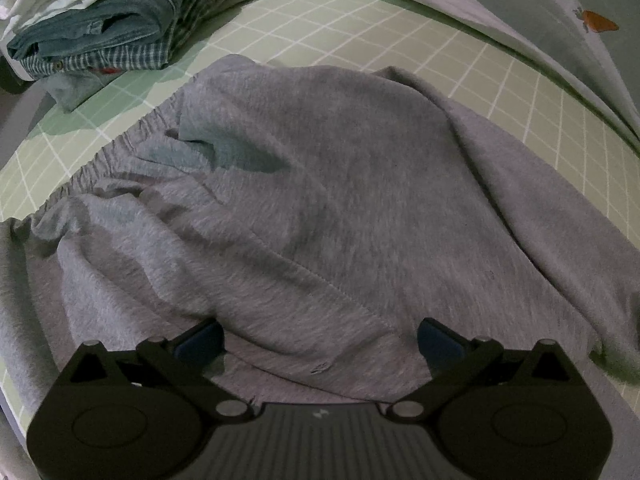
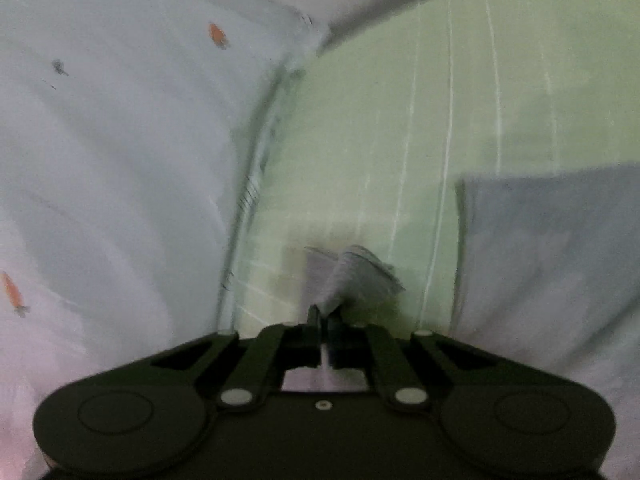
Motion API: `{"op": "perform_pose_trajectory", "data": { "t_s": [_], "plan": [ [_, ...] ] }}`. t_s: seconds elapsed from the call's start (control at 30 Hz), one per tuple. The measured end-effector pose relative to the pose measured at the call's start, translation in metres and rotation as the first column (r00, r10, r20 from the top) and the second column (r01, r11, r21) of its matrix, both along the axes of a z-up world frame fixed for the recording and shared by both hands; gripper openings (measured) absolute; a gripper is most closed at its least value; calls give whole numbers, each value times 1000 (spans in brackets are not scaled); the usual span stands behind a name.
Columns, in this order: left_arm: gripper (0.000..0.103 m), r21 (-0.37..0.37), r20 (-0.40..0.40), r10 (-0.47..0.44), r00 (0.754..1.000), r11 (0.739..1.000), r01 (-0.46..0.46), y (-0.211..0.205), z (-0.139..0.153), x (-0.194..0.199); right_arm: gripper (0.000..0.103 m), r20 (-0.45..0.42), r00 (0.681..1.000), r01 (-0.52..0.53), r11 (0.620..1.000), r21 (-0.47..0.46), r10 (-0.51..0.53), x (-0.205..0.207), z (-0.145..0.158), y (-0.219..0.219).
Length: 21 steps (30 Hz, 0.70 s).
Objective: Fold clothes
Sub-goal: 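Grasp the leg hem with the right gripper and smooth the garment flat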
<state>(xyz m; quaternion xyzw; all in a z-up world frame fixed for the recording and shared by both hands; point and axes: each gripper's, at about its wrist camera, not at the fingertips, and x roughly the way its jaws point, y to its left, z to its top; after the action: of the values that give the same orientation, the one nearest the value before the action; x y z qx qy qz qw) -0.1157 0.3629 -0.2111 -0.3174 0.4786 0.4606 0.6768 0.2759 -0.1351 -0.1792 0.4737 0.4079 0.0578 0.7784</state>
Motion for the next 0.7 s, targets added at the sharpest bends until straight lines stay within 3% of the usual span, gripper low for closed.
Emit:
{"op": "perform_pose_trajectory", "data": {
  "t_s": [0.2, 0.37, 0.43, 0.5, 0.57, 0.7],
  "plan": [
    [103, 2, 0, 0, 1000, 1000, 0, 0, -1, 1, 3, 81, 995, 54, 998, 19, -56, 2, 47, -19],
    [103, 8, 2, 2, 1000, 1000, -2, 0, -2, 1, 3, 93, 996, -2, 999, -32, 5, 55, 62, 25],
    [103, 9, 3, 0, 1000, 1000, 0, 0, -1, 1, 9, 100, 992, -78, 997, -21, 80, 85, 56, 55],
    [103, 12, 4, -3, 1000, 1000, 3, -1, -1, 0, 40, 80, 986, -145, 989, -10, 145, 107, 43, 84],
    [103, 12, 4, -2, 1000, 1000, 2, -1, 0, 0, 43, 61, 980, -189, 982, -20, 190, 117, 35, 105],
    [103, 17, 3, 1, 1000, 1000, -1, -2, 0, 1, 57, 79, 963, -245, 962, -121, 256, 96, 19, 110]
  ]
}}
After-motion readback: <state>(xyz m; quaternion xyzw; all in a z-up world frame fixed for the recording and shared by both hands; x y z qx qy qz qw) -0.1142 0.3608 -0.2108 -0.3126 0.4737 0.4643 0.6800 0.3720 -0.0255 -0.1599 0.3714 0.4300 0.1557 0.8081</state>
